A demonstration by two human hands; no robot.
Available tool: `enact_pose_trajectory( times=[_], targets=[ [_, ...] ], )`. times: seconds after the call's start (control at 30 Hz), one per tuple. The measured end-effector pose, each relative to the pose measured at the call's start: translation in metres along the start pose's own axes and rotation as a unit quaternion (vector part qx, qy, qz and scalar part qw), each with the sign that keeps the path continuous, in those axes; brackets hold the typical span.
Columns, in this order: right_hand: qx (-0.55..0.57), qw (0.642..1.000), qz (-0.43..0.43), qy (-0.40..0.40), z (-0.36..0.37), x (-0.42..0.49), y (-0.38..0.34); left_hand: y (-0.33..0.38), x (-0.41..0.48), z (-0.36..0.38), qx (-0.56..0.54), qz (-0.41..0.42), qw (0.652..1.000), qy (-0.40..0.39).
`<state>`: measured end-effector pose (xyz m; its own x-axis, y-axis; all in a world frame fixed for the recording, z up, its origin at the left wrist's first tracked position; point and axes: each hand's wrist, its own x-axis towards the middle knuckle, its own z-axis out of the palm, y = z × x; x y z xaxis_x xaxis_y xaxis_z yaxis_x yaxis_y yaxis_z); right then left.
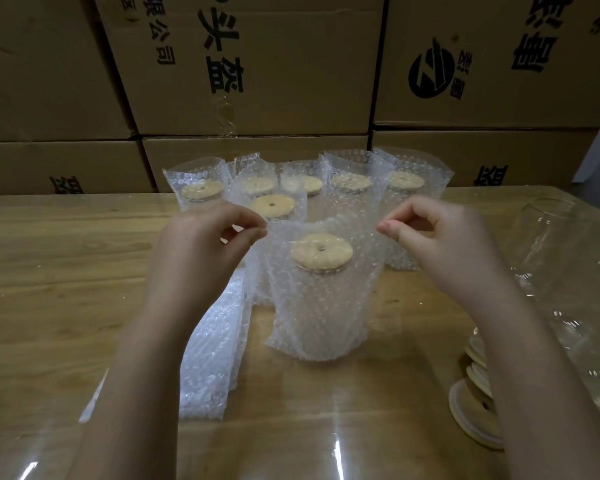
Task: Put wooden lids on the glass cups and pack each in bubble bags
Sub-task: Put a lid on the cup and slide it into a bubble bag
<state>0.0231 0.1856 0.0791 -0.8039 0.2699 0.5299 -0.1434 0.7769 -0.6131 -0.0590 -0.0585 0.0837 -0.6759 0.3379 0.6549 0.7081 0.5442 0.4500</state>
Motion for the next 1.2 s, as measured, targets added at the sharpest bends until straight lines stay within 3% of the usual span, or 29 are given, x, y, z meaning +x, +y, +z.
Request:
enact_pose_trajectory(
  times=[0.13,0.23,0.37,0.43,0.57,0.77,0.93,1.1,1.2],
  targets=[
    [0.080,0.995,0.030,-0.044,0.000,-0.001,0.003,0.000,0.000,-0.001,-0.105,-0.053,0.992,-0.050],
    [0.150,0.985,0.042,-0.076,-0.002,0.000,0.004,-0.005,0.001,-0.005,-0.216,-0.083,0.963,-0.135],
    [0.127,0.965,0.072,-0.218,0.003,-0.001,0.008,-0.015,-0.004,0.007,-0.168,-0.119,0.929,-0.307],
    [0.114,0.948,0.097,-0.281,0.011,-0.002,0.013,-0.015,-0.006,0.018,-0.157,-0.122,0.924,-0.325],
    [0.165,0.908,0.096,-0.374,0.030,-0.006,0.026,-0.014,-0.007,0.032,-0.182,-0.120,0.933,-0.287],
    [0.254,0.900,0.043,-0.351,0.051,-0.005,0.024,-0.016,-0.006,0.037,-0.191,-0.130,0.946,-0.227],
    [0.253,0.922,0.056,-0.289,0.063,-0.005,0.026,-0.016,-0.007,0.048,-0.220,-0.099,0.955,-0.173],
    [0.297,0.923,0.096,-0.226,0.072,-0.008,0.026,-0.026,-0.010,0.056,-0.307,-0.116,0.932,-0.154],
    [0.317,0.926,0.120,-0.169,0.074,-0.006,0.029,-0.035,-0.011,0.057,-0.353,-0.174,0.911,-0.122]
  ],
)
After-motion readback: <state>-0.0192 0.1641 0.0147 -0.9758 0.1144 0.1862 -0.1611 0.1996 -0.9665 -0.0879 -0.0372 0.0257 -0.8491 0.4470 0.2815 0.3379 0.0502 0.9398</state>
